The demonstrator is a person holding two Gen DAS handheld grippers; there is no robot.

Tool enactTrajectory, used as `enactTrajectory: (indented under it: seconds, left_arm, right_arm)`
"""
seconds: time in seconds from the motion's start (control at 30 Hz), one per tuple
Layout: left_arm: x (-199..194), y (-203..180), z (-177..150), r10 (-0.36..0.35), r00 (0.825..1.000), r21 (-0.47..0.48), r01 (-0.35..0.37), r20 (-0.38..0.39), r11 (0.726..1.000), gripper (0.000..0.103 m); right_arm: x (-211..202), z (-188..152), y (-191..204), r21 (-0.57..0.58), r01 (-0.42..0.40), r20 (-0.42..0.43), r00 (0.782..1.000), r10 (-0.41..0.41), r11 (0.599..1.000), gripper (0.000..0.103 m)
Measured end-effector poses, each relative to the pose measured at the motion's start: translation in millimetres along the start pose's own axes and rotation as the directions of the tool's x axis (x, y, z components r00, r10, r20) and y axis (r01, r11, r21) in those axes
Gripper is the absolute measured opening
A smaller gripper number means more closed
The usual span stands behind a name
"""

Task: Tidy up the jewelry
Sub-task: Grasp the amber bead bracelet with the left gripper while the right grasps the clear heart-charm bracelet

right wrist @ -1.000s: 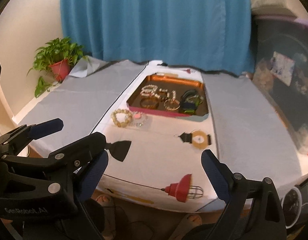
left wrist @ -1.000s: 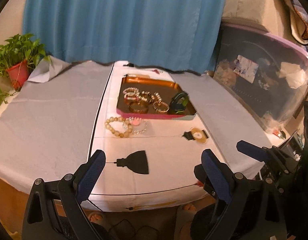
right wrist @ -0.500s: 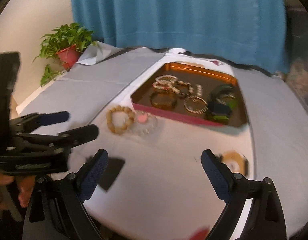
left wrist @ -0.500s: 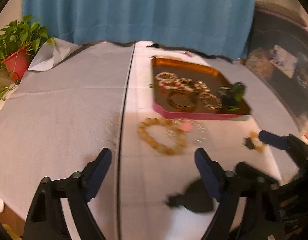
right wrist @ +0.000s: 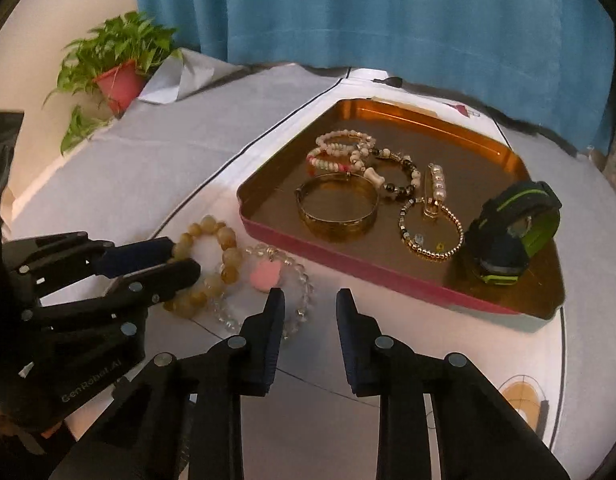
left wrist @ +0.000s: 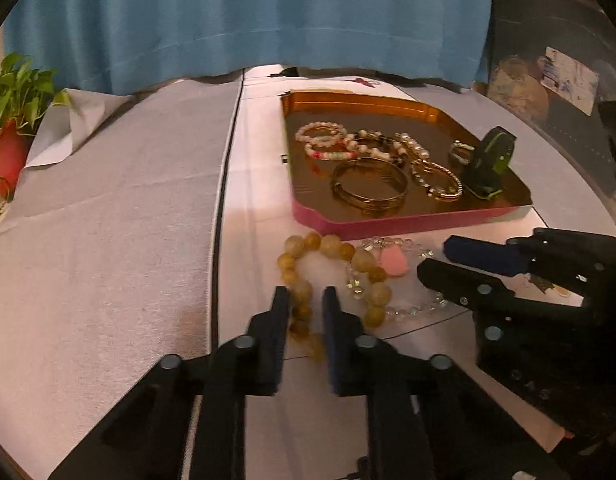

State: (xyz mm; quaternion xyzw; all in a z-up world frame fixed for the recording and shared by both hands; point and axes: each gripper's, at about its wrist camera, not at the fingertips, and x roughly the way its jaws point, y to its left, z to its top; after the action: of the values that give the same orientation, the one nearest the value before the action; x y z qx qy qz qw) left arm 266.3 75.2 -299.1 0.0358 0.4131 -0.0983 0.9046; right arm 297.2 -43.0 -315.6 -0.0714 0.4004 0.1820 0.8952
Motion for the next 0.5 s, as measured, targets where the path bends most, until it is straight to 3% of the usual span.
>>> enactTrajectory:
  seconds: [0.03,0.1,0.27,0.5]
  left_arm:
    - [-1,-1,0,-0.006,1.0,0.006,0.006,-0.001,1.0,0.009]
    - [-3,0,-1,-0.03,0.999,-0.001,0.03,-0.011,1.0,0.008]
    - [-13,1,-11,-0.1,0.994,-0.038,0.099,-0.034,0.994,0.008]
    - [-36,-8,-33,-0.129,0.99,-0.041,0.127,-0.049,0.991,0.008]
  right_arm:
    - [0,0,1,-0.014,0.013,-0.001,1.0,-0.013,1.0,0.014]
    - [-3,-3,0,-0.014,0.016,-0.001,1.0,-0.016,1.0,0.009]
    - [-18,-19,-9,0.009,-0.004,-0.009,1.0,0.004,1.0,0.008]
    - [-55,-59,-36,0.096,0.01,-0.009,1.0,-0.01,0.995,0.008]
